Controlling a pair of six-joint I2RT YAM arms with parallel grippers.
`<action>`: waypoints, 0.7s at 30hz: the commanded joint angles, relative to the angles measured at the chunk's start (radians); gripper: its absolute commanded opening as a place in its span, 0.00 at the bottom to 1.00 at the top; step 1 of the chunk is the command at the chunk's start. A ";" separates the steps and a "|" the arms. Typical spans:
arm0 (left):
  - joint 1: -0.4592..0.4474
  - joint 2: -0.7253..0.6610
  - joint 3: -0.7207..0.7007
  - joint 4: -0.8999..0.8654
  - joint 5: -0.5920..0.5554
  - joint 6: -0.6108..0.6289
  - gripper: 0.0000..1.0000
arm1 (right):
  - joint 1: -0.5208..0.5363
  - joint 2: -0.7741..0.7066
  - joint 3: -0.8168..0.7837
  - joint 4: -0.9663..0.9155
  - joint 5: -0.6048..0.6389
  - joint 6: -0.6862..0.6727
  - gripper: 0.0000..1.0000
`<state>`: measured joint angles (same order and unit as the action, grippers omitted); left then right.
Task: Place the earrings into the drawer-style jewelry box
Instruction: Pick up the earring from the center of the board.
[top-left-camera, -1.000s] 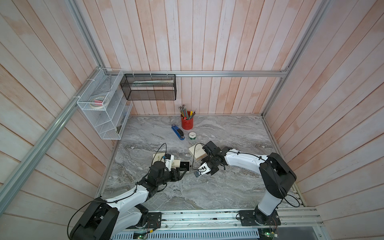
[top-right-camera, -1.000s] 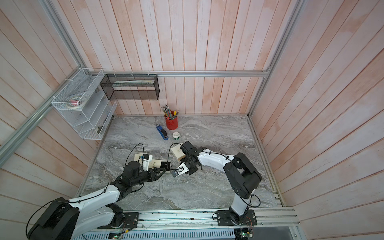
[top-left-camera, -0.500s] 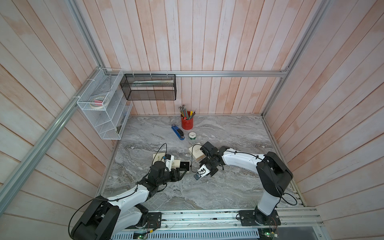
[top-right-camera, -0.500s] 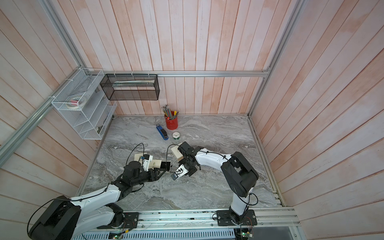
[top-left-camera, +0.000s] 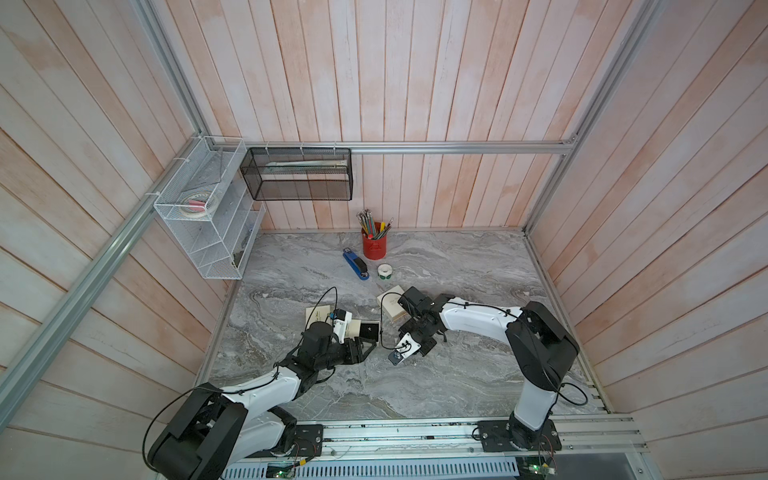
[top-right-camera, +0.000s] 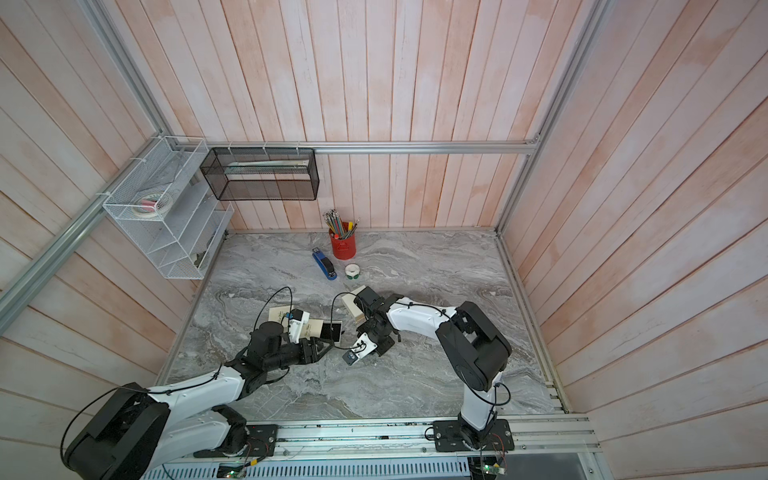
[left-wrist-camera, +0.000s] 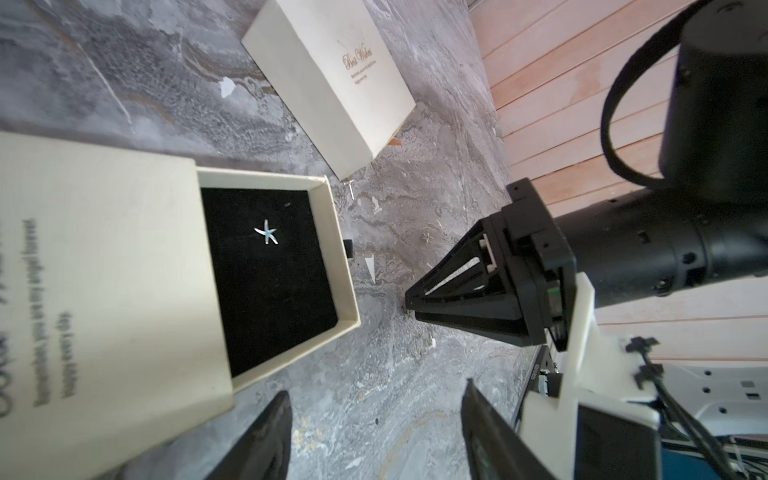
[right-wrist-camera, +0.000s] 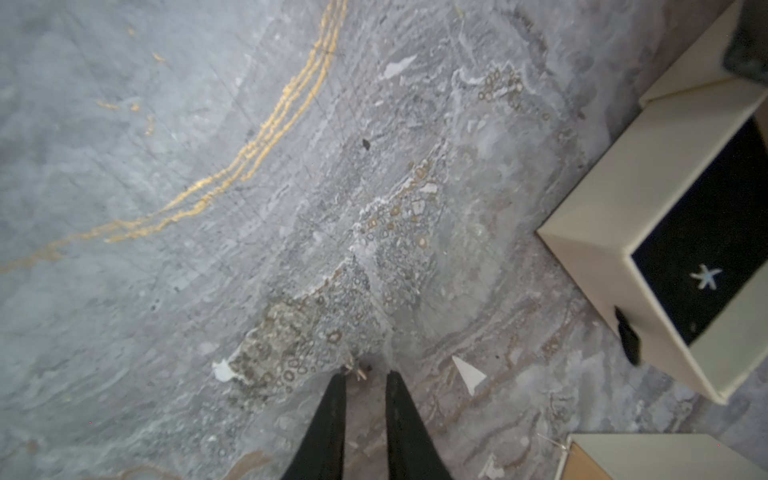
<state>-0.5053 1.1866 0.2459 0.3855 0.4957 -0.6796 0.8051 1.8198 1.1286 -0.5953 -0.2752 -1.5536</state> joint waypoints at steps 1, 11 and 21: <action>-0.011 0.011 0.026 0.036 0.034 0.028 0.66 | 0.009 0.012 0.020 -0.037 -0.022 -0.014 0.20; -0.015 0.004 0.022 0.026 0.017 0.026 0.66 | 0.012 0.023 0.022 -0.035 -0.024 -0.013 0.18; -0.015 0.011 0.031 0.018 0.014 0.032 0.66 | 0.013 0.033 0.025 -0.037 -0.022 -0.008 0.12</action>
<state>-0.5182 1.1934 0.2527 0.3973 0.5091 -0.6727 0.8112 1.8347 1.1332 -0.5999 -0.2756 -1.5570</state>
